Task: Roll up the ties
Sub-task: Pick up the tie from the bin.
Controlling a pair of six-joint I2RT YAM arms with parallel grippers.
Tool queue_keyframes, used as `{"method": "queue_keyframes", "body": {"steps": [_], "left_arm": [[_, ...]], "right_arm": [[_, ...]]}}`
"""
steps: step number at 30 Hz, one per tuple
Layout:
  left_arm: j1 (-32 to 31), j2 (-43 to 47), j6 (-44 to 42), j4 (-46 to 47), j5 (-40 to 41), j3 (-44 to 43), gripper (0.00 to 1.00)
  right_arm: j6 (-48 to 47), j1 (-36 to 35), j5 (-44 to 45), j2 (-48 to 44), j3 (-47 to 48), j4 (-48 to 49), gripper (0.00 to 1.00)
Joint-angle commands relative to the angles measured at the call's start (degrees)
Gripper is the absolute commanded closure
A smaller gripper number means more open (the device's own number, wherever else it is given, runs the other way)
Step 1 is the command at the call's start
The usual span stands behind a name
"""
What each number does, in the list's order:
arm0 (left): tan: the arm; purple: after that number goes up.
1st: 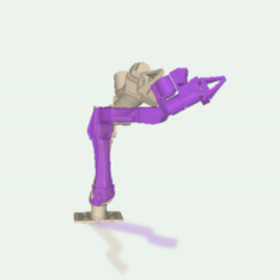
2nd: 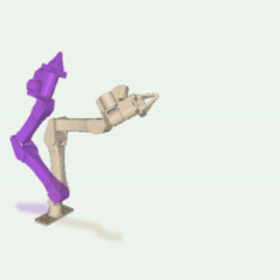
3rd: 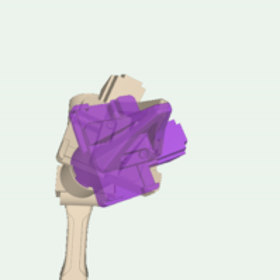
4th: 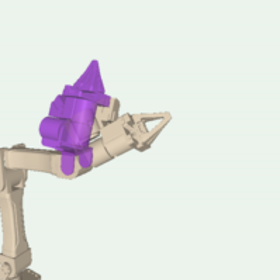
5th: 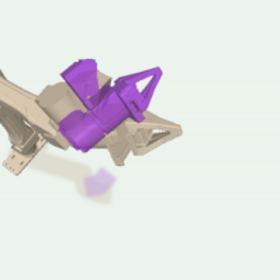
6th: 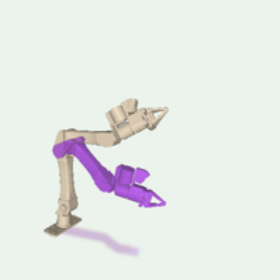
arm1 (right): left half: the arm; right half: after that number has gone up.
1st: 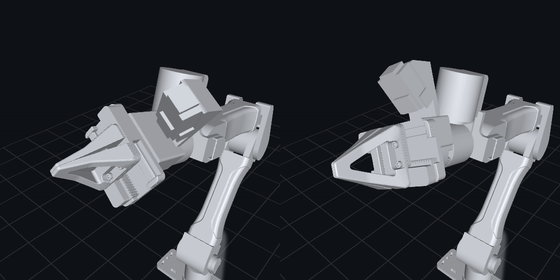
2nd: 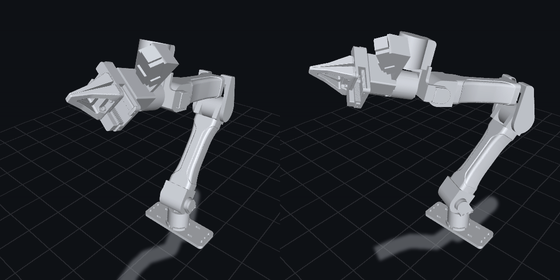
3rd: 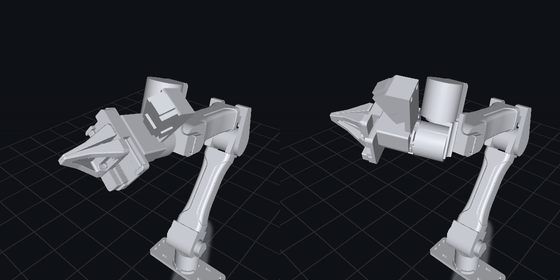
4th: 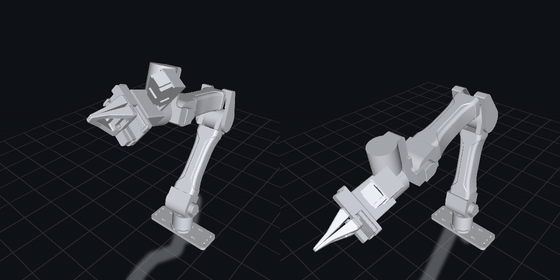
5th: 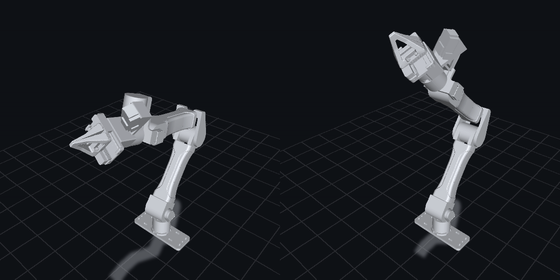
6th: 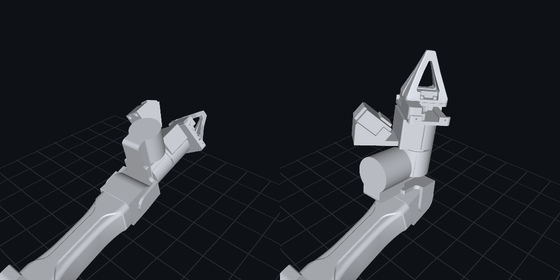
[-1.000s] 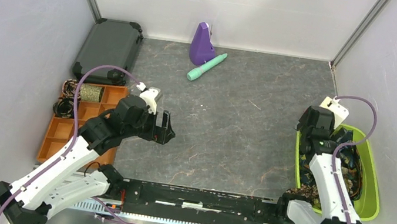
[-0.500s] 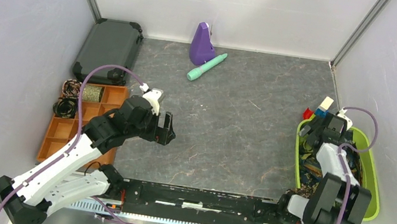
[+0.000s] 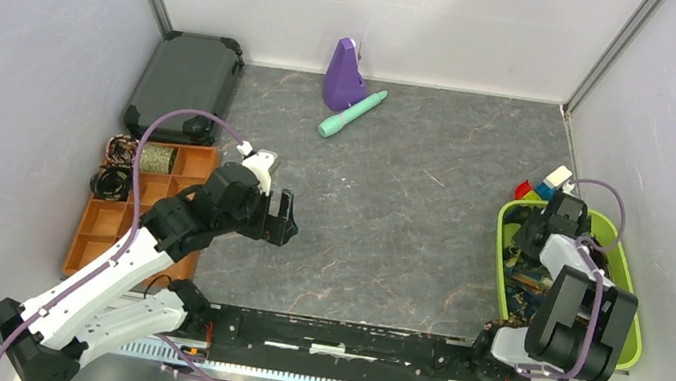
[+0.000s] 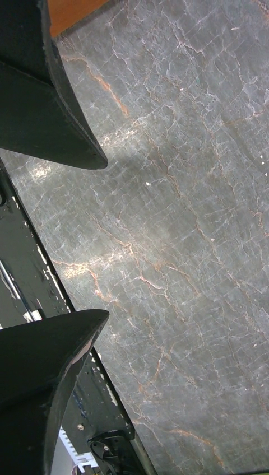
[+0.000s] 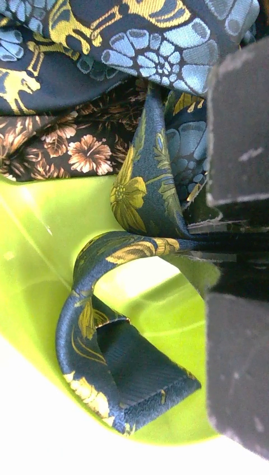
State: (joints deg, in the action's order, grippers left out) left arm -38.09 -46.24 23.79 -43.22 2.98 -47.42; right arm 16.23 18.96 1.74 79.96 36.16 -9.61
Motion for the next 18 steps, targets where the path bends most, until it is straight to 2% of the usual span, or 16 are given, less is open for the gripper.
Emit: {"method": "queue_keyframes", "body": {"steps": [1,8,11,16,18], "left_arm": [[-0.3,0.2,-1.4,0.2,1.4,-0.7,0.0],[-0.4,1.3,-1.3,-0.1,2.8,-0.7,0.0],[-0.5,1.5,-1.3,-0.1,2.8,-0.7,0.0],[-0.5,2.3,-1.4,-0.1,2.6,-0.7,0.0],[-0.5,2.8,-1.4,0.0,2.6,-0.7,0.0]], "right_arm": [[-1.7,-0.2,-2.1,-5.0,5.8,-3.7,0.92],[-2.6,-0.2,-0.8,-14.8,16.2,-11.9,0.95],[-3.0,-0.2,-1.1,-18.0,20.6,-14.2,0.94],[-3.9,-0.2,-1.4,-21.2,24.6,-16.0,0.86],[-3.1,-0.2,-1.4,-22.4,24.7,-16.3,0.88]]}}
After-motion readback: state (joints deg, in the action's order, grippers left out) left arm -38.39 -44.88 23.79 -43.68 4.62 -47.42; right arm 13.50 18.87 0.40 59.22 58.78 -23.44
